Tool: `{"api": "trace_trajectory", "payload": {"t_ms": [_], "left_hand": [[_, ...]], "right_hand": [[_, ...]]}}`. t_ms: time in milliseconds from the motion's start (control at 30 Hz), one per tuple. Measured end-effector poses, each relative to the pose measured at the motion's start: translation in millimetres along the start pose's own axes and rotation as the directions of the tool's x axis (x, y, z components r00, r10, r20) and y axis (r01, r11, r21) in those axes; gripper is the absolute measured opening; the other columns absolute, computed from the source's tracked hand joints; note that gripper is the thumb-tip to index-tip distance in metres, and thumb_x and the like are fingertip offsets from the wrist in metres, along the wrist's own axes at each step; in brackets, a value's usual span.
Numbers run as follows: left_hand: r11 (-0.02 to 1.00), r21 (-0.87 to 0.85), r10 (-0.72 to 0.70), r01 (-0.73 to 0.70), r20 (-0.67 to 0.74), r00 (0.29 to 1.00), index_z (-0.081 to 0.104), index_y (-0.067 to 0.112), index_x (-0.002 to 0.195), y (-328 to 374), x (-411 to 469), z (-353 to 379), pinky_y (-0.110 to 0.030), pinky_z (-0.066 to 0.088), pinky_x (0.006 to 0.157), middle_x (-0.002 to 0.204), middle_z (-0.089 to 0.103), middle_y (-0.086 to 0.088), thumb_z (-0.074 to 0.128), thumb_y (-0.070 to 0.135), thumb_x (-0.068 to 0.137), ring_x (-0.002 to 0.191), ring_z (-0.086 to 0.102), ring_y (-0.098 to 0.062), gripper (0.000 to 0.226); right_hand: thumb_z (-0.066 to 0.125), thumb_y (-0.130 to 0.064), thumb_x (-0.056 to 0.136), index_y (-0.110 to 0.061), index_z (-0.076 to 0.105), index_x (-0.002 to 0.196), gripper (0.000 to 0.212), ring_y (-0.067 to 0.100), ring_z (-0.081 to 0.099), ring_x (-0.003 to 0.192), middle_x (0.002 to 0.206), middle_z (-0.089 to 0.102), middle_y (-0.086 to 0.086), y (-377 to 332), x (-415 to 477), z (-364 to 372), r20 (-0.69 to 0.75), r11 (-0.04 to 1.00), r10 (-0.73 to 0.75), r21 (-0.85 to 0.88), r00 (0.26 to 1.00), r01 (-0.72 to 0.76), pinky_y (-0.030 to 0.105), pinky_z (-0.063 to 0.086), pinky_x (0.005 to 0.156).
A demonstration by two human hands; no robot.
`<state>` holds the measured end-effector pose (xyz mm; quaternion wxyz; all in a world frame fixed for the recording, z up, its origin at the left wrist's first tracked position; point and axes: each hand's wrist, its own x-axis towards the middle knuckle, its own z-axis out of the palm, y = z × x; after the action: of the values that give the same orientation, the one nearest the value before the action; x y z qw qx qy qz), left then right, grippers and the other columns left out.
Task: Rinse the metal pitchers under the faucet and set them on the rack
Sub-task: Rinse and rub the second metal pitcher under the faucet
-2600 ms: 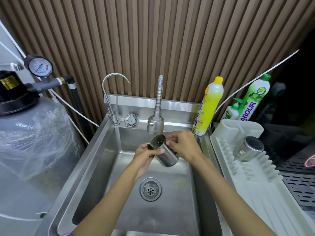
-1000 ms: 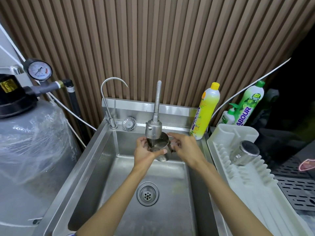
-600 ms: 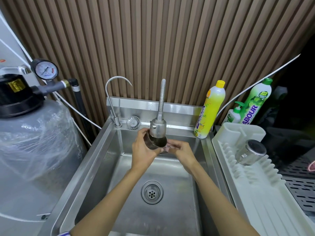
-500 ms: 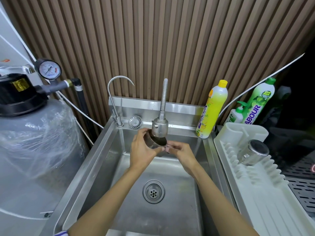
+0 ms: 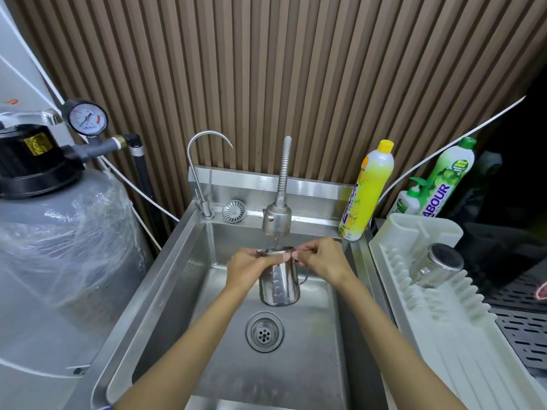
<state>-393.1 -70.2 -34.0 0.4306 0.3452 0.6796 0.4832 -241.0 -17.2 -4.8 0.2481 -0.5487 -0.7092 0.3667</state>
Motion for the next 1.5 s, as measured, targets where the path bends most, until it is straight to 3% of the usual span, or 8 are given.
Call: {"api": "trace_trajectory", "payload": {"t_ms": [167, 367, 567, 733, 900, 1067, 1333, 1500], "left_hand": [[0.902, -0.407, -0.051, 0.14, 0.221, 0.974, 0.07, 0.011, 0.082, -13.8, -2.8, 13.6, -0.019, 0.054, 0.063, 0.078, 0.072, -0.002, 0.079, 0.006, 0.065, 0.072, 0.066, -0.012, 0.02], [0.84, -0.543, 0.043, 0.013, 0.09, 0.995, 0.047, 0.011, 0.106, -17.7, 11.2, 26.7, -0.026, 0.051, 0.08, 0.104, 0.067, -0.007, 0.073, -0.016, 0.062, 0.091, 0.066, -0.014, 0.058], [0.905, -0.35, 0.215, -0.241, -0.112, 0.97, 0.043, 0.024, 0.105, -14.8, 20.1, 27.6, -0.013, 0.047, 0.085, 0.11, 0.061, 0.005, 0.082, -0.011, 0.052, 0.099, 0.06, -0.001, 0.075], [0.909, 0.005, 0.411, -0.418, -0.191, 0.891, 0.044, 0.027, 0.108, -5.1, 15.9, 15.2, -0.005, 0.043, 0.076, 0.097, 0.061, 0.018, 0.088, 0.007, 0.046, 0.089, 0.059, 0.005, 0.078], [0.86, 0.211, 0.5, -0.465, -0.158, 0.852, 0.049, 0.018, 0.113, 4.0, 11.8, -1.6, 0.002, 0.039, 0.074, 0.096, 0.06, 0.014, 0.09, 0.013, 0.046, 0.089, 0.059, -0.005, 0.079], [0.784, 0.423, 0.538, -0.455, -0.097, 0.837, 0.047, 0.015, 0.119, 15.0, 7.7, -9.0, -0.018, 0.039, 0.084, 0.116, 0.06, 0.0, 0.089, 0.027, 0.049, 0.107, 0.055, -0.015, 0.083], [0.837, 0.436, 0.421, -0.331, -0.125, 0.898, 0.052, 0.014, 0.108, 23.2, 3.6, -4.1, -0.021, 0.043, 0.073, 0.096, 0.063, 0.005, 0.085, 0.05, 0.046, 0.087, 0.058, -0.012, 0.08], [0.96, 0.202, 0.226, -0.193, -0.154, 0.962, 0.058, 0.03, 0.06, 12.8, 2.7, 2.2, -0.007, 0.04, 0.054, 0.061, 0.061, 0.018, 0.089, 0.045, 0.045, 0.066, 0.058, 0.002, 0.037]], "right_hand": [[0.066, -0.016, 0.083, -0.004, 0.074, 0.081, 0.014, 0.012, 0.064, 0.075, 0.077, 0.07, 0.007, -16.4, -0.4, -13.1, 0.021, 0.948, -0.127, -0.291, 0.992, 0.127, 0.025, 0.052, 0.073], [0.06, -0.003, 0.079, -0.003, 0.07, 0.099, 0.022, 0.03, 0.064, 0.09, 0.095, 0.071, 0.018, -24.1, -1.3, -24.4, 0.113, 0.884, -0.223, -0.395, 0.968, 0.25, 0.039, 0.052, 0.083], [0.061, -0.002, 0.082, -0.01, 0.061, 0.122, 0.041, 0.006, 0.057, 0.087, 0.11, 0.069, 0.007, -6.3, 7.5, -15.5, 0.049, 0.961, -0.191, -0.192, 0.98, 0.197, -0.001, 0.036, 0.074], [0.065, 0.002, 0.08, -0.01, 0.062, 0.12, 0.041, 0.015, 0.063, 0.091, 0.102, 0.07, 0.01, 5.1, 7.2, 9.5, -0.052, 0.983, -0.115, 0.138, 0.992, 0.122, 0.025, 0.048, 0.097], [0.064, 0.006, 0.08, -0.005, 0.057, 0.124, 0.046, 0.004, 0.064, 0.081, 0.089, 0.069, 0.0, 12.8, 6.3, 31.9, 0.034, 0.893, -0.041, 0.449, 0.999, 0.021, 0.012, 0.049, 0.08], [0.061, 0.007, 0.08, -0.002, 0.053, 0.127, 0.048, 0.01, 0.062, 0.09, 0.082, 0.069, -0.005, 19.3, 2.3, 49.1, 0.098, 0.68, 0.057, 0.725, 0.994, -0.11, 0.027, 0.042, 0.095], [0.058, -0.002, 0.087, -0.01, 0.06, 0.121, 0.035, 0.005, 0.06, 0.07, 0.095, 0.071, 0.0, 21.1, -1.8, 29.7, 0.056, 0.771, -0.025, 0.636, 0.998, -0.016, 0.021, 0.051, 0.076], [0.053, -0.007, 0.092, -0.006, 0.065, 0.112, 0.024, 0.021, 0.065, 0.092, 0.103, 0.068, 0.009, 14.0, -1.1, 17.9, 0.046, 0.91, -0.006, 0.414, 0.999, -0.014, 0.028, 0.053, 0.083]]}}
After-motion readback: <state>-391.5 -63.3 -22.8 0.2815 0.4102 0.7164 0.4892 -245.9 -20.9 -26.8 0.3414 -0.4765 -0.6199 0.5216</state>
